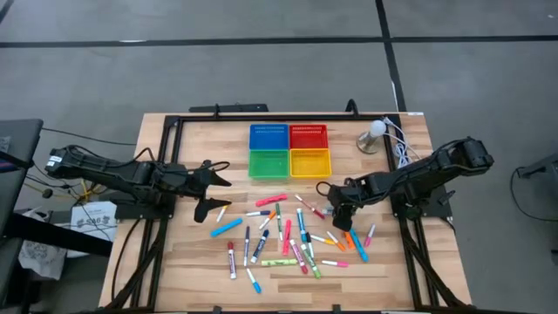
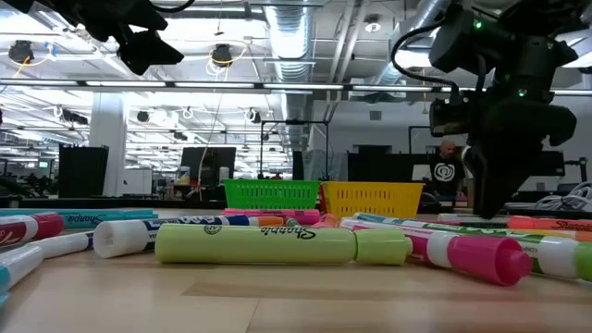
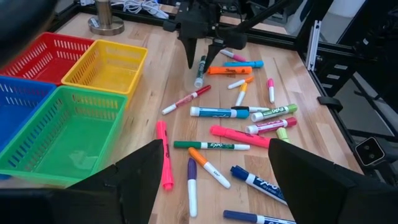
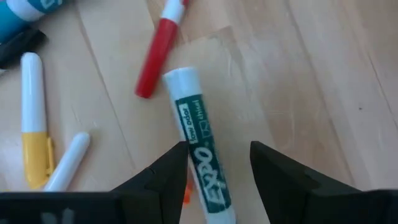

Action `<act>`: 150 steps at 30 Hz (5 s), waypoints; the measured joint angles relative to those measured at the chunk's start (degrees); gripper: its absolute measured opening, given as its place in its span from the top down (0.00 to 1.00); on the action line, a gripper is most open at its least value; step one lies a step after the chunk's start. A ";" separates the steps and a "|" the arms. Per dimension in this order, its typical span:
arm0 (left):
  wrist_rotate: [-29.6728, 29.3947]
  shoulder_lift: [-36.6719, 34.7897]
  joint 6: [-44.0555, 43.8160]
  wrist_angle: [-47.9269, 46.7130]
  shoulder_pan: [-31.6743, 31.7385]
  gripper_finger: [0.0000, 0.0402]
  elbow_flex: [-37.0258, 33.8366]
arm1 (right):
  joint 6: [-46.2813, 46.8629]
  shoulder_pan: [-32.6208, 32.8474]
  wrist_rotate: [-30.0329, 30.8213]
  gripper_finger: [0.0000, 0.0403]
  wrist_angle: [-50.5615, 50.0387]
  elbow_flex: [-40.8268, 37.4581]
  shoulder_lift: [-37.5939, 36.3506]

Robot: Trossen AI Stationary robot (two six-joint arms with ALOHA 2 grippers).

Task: Pick & Place Markers
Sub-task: Put the green thick dry erase marker into the red bin, then put the blue thick dry erase marker into the red bin

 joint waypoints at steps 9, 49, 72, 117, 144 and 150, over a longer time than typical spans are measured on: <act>0.00 0.00 0.00 0.36 0.00 0.28 0.00 | -2.26 0.02 0.45 0.59 1.00 0.31 4.99; -0.22 0.00 -0.02 1.25 -0.02 0.28 0.02 | -6.07 -4.40 0.18 0.84 1.46 17.78 1.10; -0.22 0.00 -0.02 1.73 -0.01 0.28 0.02 | -24.71 -21.35 0.11 0.84 0.18 33.55 1.18; -5.09 -0.02 -0.02 3.21 0.02 0.28 0.04 | -39.05 -40.87 -4.37 0.84 0.93 36.21 21.99; -5.11 -0.02 -2.78 5.22 0.02 0.28 0.04 | -35.75 -40.03 -2.76 0.60 -7.00 40.64 20.91; -4.83 0.00 -3.02 5.57 0.02 0.28 0.04 | -34.65 -38.23 -2.84 0.62 -16.54 47.97 19.73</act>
